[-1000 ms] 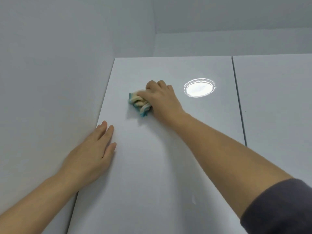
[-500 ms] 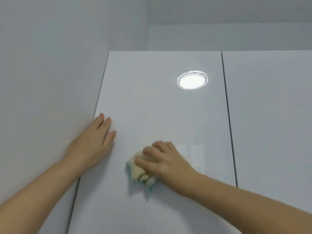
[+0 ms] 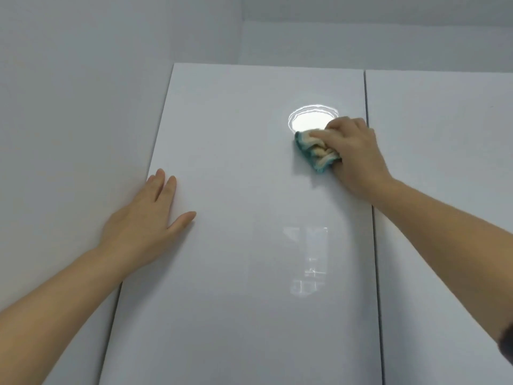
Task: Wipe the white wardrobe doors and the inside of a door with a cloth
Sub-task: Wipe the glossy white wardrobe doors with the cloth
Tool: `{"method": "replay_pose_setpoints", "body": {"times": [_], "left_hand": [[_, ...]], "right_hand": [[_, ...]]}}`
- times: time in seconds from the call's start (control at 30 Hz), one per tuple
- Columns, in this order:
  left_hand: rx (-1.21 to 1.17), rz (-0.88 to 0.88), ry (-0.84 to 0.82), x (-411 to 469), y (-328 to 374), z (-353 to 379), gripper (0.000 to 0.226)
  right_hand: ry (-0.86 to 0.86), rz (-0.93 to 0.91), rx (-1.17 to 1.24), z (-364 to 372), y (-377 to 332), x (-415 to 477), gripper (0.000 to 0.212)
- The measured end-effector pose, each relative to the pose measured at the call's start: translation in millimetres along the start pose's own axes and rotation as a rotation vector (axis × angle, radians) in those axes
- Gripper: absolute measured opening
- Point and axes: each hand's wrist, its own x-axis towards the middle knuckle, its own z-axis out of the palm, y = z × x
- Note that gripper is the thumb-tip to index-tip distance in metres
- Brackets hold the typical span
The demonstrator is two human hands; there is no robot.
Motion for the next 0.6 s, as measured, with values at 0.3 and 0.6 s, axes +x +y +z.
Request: {"method": "replay_pose_setpoints", "body": {"times": [0.3,0.6], "left_hand": [[0.033,0.009,-0.002,-1,0,2,0.086],[-0.014,0.033,-0.02,3,-6,-2,0.075]], "right_hand": [[-0.192,-0.245,0.183,-24,-51,-115,0.038],[-0.318,-0.618,0.234,-11,-74,-93,0.029]]}}
